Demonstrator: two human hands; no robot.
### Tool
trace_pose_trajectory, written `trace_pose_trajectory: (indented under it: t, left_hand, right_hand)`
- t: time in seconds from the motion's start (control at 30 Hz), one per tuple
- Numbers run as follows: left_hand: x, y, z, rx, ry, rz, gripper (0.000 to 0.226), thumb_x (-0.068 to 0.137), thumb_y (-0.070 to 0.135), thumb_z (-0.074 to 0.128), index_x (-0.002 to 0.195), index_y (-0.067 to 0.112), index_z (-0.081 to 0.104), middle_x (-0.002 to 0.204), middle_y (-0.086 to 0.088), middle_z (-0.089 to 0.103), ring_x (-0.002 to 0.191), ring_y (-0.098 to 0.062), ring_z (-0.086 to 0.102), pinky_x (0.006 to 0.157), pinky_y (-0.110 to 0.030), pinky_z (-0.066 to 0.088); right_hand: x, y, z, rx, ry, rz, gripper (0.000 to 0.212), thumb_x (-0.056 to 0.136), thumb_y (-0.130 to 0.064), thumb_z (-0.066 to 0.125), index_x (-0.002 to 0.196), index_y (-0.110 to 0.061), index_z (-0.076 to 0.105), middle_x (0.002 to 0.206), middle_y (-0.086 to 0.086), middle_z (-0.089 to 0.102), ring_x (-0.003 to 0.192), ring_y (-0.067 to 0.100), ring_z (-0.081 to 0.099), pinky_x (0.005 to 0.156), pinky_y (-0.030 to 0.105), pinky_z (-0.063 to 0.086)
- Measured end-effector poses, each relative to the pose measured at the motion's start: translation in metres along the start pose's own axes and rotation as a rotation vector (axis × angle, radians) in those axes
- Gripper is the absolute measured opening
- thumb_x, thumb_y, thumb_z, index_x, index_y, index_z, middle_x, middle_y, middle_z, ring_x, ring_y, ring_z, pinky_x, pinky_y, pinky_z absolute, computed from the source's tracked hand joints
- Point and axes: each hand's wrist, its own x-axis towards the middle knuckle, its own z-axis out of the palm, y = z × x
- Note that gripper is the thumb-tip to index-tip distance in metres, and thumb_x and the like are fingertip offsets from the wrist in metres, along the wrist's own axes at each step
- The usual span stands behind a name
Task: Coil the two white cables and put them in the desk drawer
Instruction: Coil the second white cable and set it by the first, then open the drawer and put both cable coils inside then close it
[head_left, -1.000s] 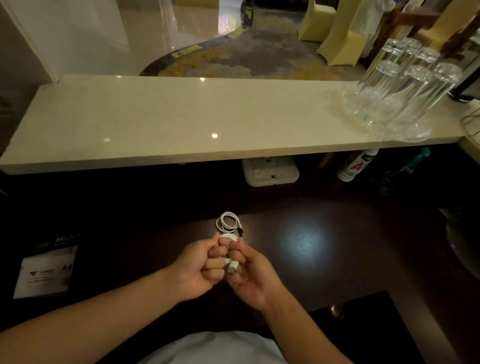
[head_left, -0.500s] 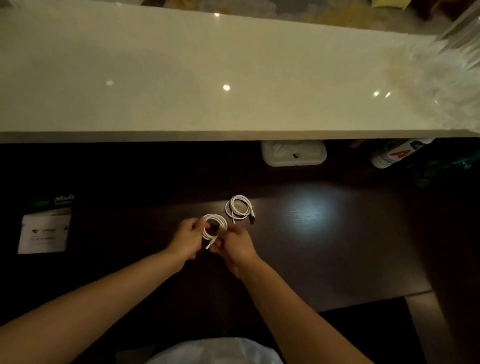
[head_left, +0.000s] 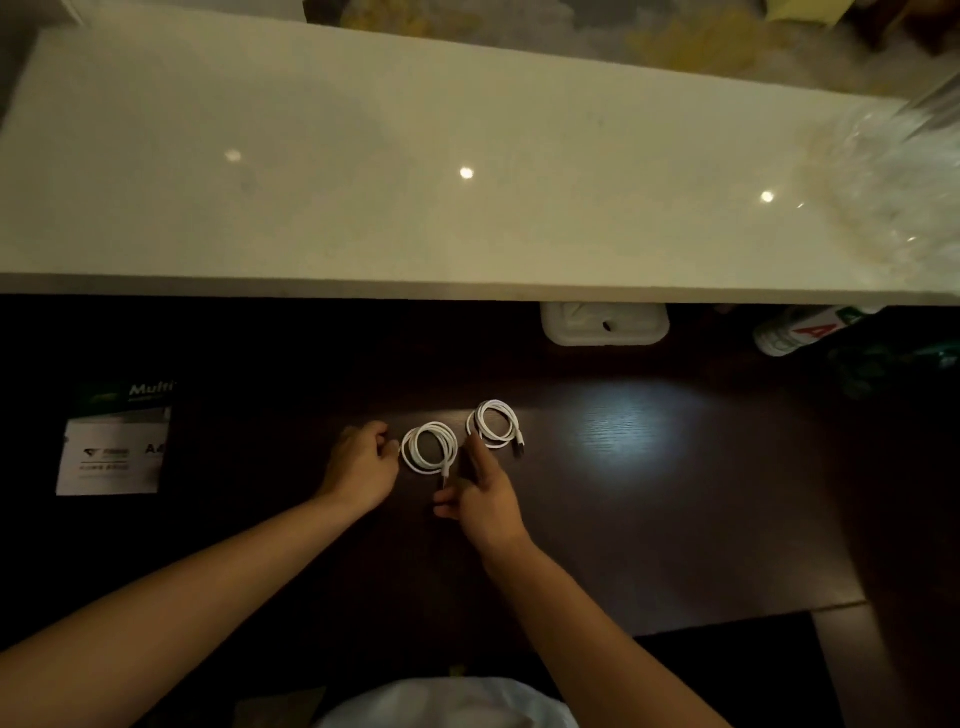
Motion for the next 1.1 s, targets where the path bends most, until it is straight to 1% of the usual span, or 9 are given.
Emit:
trace_pose_trajectory:
  t: [0.07, 0.2, 0.4, 0.5, 0.57, 0.83, 0.93, 1.03, 1.1]
  left_hand:
    - [-0.005, 0.0, -0.008, 0.032, -0.004, 0.005, 0.036, 0.092, 0.018, 0.057, 0.126, 0.006, 0.057, 0.121, -0.019, 0.058, 0.092, -0.04, 0.067, 0.088, -0.045, 0.055]
    - [-0.028, 0.009, -0.017, 0.108, -0.025, 0.085, 0.032, 0.089, 0.017, 0.06, 0.119, 0.008, 0.06, 0.113, -0.015, 0.062, 0.098, -0.033, 0.064, 0.087, -0.037, 0.052]
    - [-0.094, 0.024, -0.024, 0.295, -0.136, 0.223, 0.025, 0.09, 0.019, 0.056, 0.114, 0.013, 0.062, 0.108, -0.006, 0.066, 0.095, -0.023, 0.064, 0.075, -0.025, 0.045]
    - [-0.133, 0.027, -0.021, 0.338, -0.158, 0.24, 0.022, 0.089, 0.021, 0.057, 0.109, 0.015, 0.064, 0.099, -0.005, 0.069, 0.084, -0.022, 0.067, 0.073, -0.027, 0.051]
    - [-0.165, 0.028, -0.014, 0.372, -0.162, 0.25, 0.022, 0.09, 0.022, 0.057, 0.109, 0.014, 0.064, 0.091, -0.001, 0.067, 0.075, -0.019, 0.064, 0.074, -0.03, 0.053]
    - [-0.284, 0.022, 0.044, 0.537, -0.089, 0.319, 0.023, 0.092, 0.029, 0.052, 0.11, 0.018, 0.061, 0.104, 0.0, 0.063, 0.092, -0.02, 0.063, 0.078, -0.035, 0.054]
    - [-0.315, 0.006, 0.067, 0.577, -0.159, 0.284, 0.022, 0.095, 0.03, 0.048, 0.11, 0.019, 0.059, 0.106, -0.001, 0.058, 0.091, -0.019, 0.06, 0.078, -0.038, 0.056]
    - [-0.324, -0.009, 0.091, 0.653, -0.215, 0.316, 0.023, 0.096, 0.033, 0.045, 0.111, 0.019, 0.056, 0.11, -0.001, 0.054, 0.095, -0.021, 0.057, 0.079, -0.038, 0.054]
    - [-0.32, -0.019, 0.106, 0.679, -0.219, 0.317, 0.025, 0.096, 0.033, 0.044, 0.113, 0.018, 0.056, 0.114, -0.003, 0.055, 0.099, -0.023, 0.057, 0.081, -0.039, 0.054]
  right_hand:
    - [-0.01, -0.002, -0.009, -0.022, 0.011, -0.009, 0.061, 0.093, 0.01, 0.035, 0.143, -0.025, 0.039, 0.108, -0.007, 0.059, 0.067, 0.014, 0.059, 0.059, 0.028, 0.054]
    - [-0.027, 0.0, -0.031, -0.169, 0.037, -0.006, 0.036, 0.096, 0.001, 0.043, 0.129, -0.008, 0.055, 0.101, 0.003, 0.065, 0.06, 0.01, 0.057, 0.049, 0.023, 0.049]
    - [-0.065, 0.002, -0.062, -0.444, -0.049, -0.073, 0.021, 0.094, -0.006, 0.05, 0.11, -0.014, 0.061, 0.091, 0.005, 0.066, 0.057, 0.012, 0.055, 0.047, 0.024, 0.046]
    - [-0.087, 0.008, -0.081, -0.633, -0.054, -0.187, 0.02, 0.089, -0.01, 0.052, 0.103, -0.01, 0.066, 0.099, 0.014, 0.072, 0.072, 0.023, 0.063, 0.067, 0.041, 0.056]
    - [-0.109, 0.013, -0.099, -0.759, -0.076, -0.259, 0.022, 0.087, -0.01, 0.05, 0.098, -0.004, 0.069, 0.1, 0.02, 0.073, 0.085, 0.034, 0.068, 0.079, 0.048, 0.056]
    - [-0.18, 0.057, -0.162, -1.064, -0.141, -0.441, 0.027, 0.09, -0.016, 0.052, 0.109, -0.007, 0.068, 0.111, 0.015, 0.071, 0.104, 0.032, 0.065, 0.091, 0.044, 0.053]
    - [-0.196, 0.087, -0.174, -1.103, -0.216, -0.377, 0.025, 0.089, -0.014, 0.05, 0.106, -0.003, 0.065, 0.108, 0.019, 0.069, 0.1, 0.035, 0.064, 0.085, 0.043, 0.055]
    - [-0.195, 0.11, -0.179, -1.157, -0.23, -0.347, 0.009, 0.084, -0.012, 0.049, 0.086, -0.007, 0.056, 0.098, 0.018, 0.067, 0.091, 0.037, 0.064, 0.067, 0.036, 0.049]
    - [-0.188, 0.12, -0.178, -1.166, -0.219, -0.31, 0.01, 0.086, -0.014, 0.048, 0.088, -0.009, 0.057, 0.101, 0.016, 0.067, 0.09, 0.033, 0.064, 0.069, 0.036, 0.05]
